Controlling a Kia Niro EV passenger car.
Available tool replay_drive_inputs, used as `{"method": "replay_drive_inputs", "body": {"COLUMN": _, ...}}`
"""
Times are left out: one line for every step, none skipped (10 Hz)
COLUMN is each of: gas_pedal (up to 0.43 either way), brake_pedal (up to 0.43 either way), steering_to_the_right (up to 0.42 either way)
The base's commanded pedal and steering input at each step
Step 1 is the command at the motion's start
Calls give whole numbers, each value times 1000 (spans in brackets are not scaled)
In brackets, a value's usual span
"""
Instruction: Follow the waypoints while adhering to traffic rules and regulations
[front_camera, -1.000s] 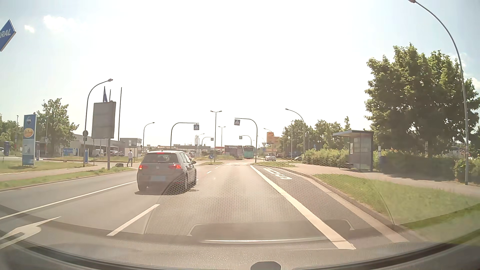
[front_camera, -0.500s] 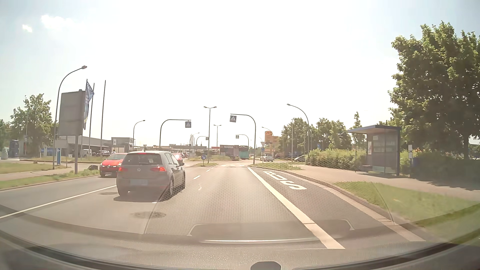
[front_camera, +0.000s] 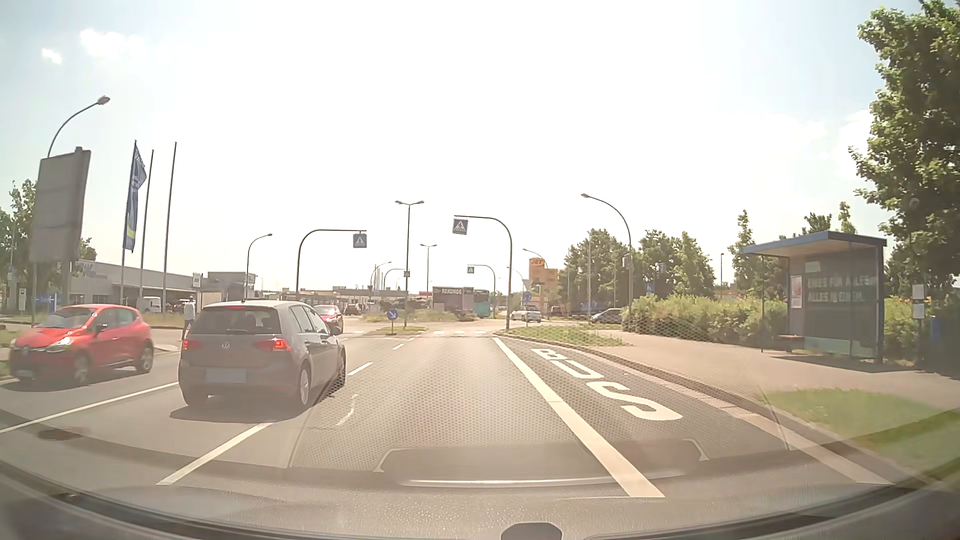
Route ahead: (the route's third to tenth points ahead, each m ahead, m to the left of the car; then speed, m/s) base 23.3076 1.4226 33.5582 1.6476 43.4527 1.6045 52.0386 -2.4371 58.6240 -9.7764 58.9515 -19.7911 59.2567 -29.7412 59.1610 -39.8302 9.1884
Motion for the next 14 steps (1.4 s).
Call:
{"method": "replay_drive_inputs", "body": {"gas_pedal": 47, "brake_pedal": 0, "steering_to_the_right": 4}}
{"method": "replay_drive_inputs", "body": {"gas_pedal": 47, "brake_pedal": 0, "steering_to_the_right": 4}}
{"method": "replay_drive_inputs", "body": {"gas_pedal": 47, "brake_pedal": 0, "steering_to_the_right": 1}}
{"method": "replay_drive_inputs", "body": {"gas_pedal": 47, "brake_pedal": 0, "steering_to_the_right": -4}}
{"method": "replay_drive_inputs", "body": {"gas_pedal": 0, "brake_pedal": 0, "steering_to_the_right": -7}}
{"method": "replay_drive_inputs", "body": {"gas_pedal": 0, "brake_pedal": 0, "steering_to_the_right": -7}}
{"method": "replay_drive_inputs", "body": {"gas_pedal": 0, "brake_pedal": 0, "steering_to_the_right": -7}}
{"method": "replay_drive_inputs", "body": {"gas_pedal": 0, "brake_pedal": 0, "steering_to_the_right": -8}}
{"method": "replay_drive_inputs", "body": {"gas_pedal": 0, "brake_pedal": 0, "steering_to_the_right": -14}}
{"method": "replay_drive_inputs", "body": {"gas_pedal": 0, "brake_pedal": 0, "steering_to_the_right": -22}}
{"method": "replay_drive_inputs", "body": {"gas_pedal": 0, "brake_pedal": 0, "steering_to_the_right": -28}}
{"method": "replay_drive_inputs", "body": {"gas_pedal": 0, "brake_pedal": 0, "steering_to_the_right": -29}}
{"method": "replay_drive_inputs", "body": {"gas_pedal": 0, "brake_pedal": 0, "steering_to_the_right": -28}}
{"method": "replay_drive_inputs", "body": {"gas_pedal": 0, "brake_pedal": 0, "steering_to_the_right": -25}}
